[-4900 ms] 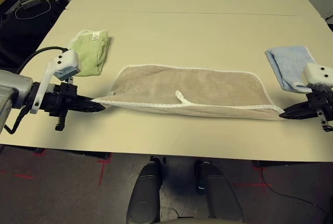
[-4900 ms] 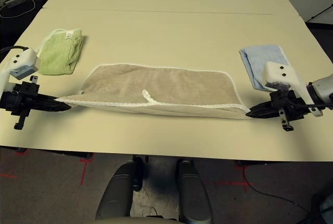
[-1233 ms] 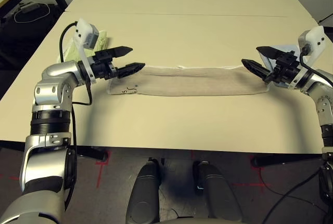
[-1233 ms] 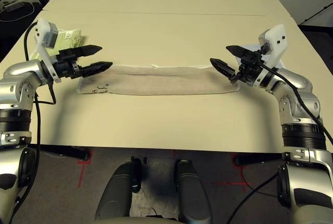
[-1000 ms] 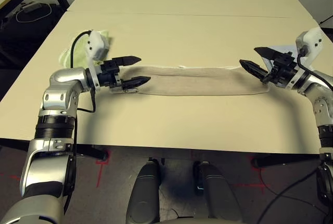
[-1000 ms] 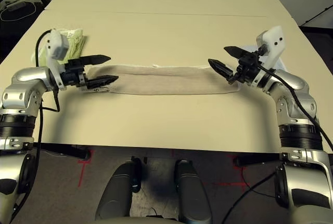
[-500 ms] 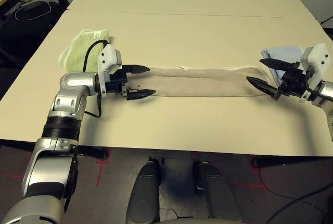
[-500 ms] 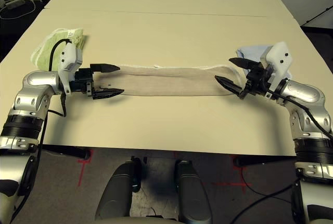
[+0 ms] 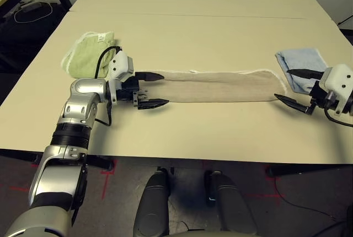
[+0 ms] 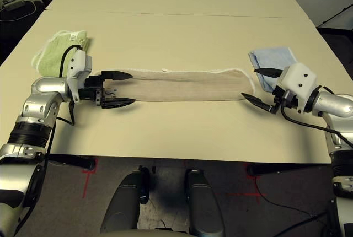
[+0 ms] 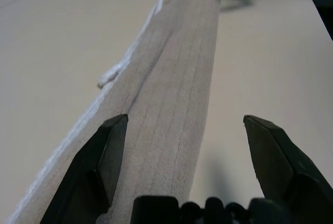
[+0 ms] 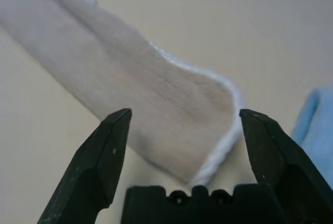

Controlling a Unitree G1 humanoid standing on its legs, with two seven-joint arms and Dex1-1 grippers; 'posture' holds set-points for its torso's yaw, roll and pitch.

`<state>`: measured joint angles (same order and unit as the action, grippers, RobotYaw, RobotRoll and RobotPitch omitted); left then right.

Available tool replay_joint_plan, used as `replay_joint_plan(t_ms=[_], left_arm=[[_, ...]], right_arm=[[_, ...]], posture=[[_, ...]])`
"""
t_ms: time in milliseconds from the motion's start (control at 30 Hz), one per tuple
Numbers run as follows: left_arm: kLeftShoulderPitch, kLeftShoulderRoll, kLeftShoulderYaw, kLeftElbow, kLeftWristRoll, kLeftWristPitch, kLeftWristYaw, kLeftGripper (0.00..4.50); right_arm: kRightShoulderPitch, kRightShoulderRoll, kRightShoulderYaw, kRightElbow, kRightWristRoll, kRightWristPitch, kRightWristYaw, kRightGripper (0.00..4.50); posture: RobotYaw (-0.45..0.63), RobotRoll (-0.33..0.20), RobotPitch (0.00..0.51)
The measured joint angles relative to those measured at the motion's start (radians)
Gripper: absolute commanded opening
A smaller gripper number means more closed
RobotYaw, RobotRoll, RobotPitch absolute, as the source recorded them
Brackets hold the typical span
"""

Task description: Fold the towel and set it aside.

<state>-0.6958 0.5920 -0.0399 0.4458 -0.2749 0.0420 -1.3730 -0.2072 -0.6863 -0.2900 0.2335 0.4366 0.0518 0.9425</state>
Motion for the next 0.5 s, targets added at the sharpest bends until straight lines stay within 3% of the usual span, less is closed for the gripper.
replay_joint_plan(t_ms=[167, 500], left_arm=[[0.001, 0.000, 0.000, -0.008, -0.001, 0.016, 0.001, 4.50], [0.002, 0.000, 0.000, -0.038, -0.004, 0.050, 0.001, 4.50]], right_arm=[[0.120, 0.076, -0.100, -0.247, 0.249, 0.350, -0.170, 4.47], [0.204, 0.077, -0.231, -0.347, 0.512, 0.738, -0.356, 4.47]], posture=[[-0.04, 0.000, 0.194], [-0.04, 0.000, 0.201]])
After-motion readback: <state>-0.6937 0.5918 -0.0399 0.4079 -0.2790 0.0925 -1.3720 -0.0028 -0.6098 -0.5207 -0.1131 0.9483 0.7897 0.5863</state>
